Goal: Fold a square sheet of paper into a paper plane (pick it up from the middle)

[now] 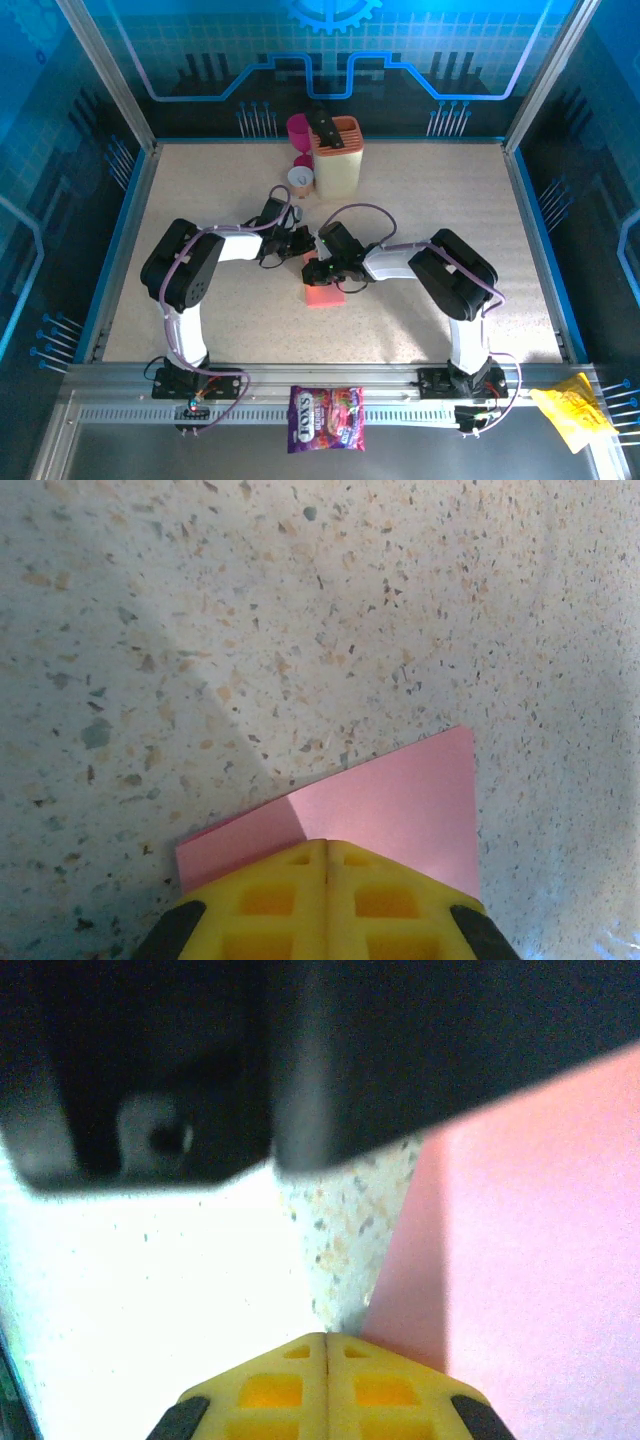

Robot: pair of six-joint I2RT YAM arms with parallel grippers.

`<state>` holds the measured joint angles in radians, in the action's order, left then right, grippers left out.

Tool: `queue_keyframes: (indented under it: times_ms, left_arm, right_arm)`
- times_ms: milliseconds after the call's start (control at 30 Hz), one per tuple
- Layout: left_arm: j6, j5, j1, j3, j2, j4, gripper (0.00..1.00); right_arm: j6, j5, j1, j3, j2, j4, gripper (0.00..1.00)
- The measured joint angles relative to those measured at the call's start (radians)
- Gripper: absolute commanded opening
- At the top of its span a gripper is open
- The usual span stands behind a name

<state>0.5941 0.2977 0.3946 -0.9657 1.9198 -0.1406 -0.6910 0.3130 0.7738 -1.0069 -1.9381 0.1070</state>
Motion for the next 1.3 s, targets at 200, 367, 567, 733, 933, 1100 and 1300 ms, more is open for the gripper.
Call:
queue_keyframes:
  times_ms: [200, 367, 567, 733, 933, 1100, 1300]
  left_arm:
    - [-0.025, 0.013, -0.006, 0.000, 0.003, -0.002, 0.00]
    - [-0.040, 0.018, -0.006, -0.003, 0.004, 0.001, 0.00]
    - [-0.043, 0.032, -0.006, -0.008, 0.004, 0.020, 0.00]
    - [-0.043, 0.025, -0.002, -0.016, 0.009, 0.022, 0.00]
    - [-0.043, 0.008, -0.001, -0.021, 0.014, 0.005, 0.00]
    - [-0.044, 0.006, -0.001, -0.021, 0.015, 0.000, 0.00]
    - [-0.048, 0.006, -0.001, -0.021, 0.014, 0.001, 0.00]
  right_arm:
    - [0.024, -0.031, 0.035, 0.008, 0.029, -0.058, 0.00]
    - [0.027, -0.063, 0.059, 0.026, 0.044, -0.065, 0.00]
    - [-0.006, -0.115, 0.090, 0.064, 0.066, -0.031, 0.00]
    - [0.017, -0.134, 0.198, 0.111, 0.096, -0.001, 0.00]
    - [0.011, -0.084, 0.280, 0.177, 0.142, 0.010, 0.00]
    - [-0.009, -0.048, 0.273, 0.265, 0.215, 0.012, 0.00]
    - [-0.027, -0.024, 0.130, 0.377, 0.416, -0.100, 0.00]
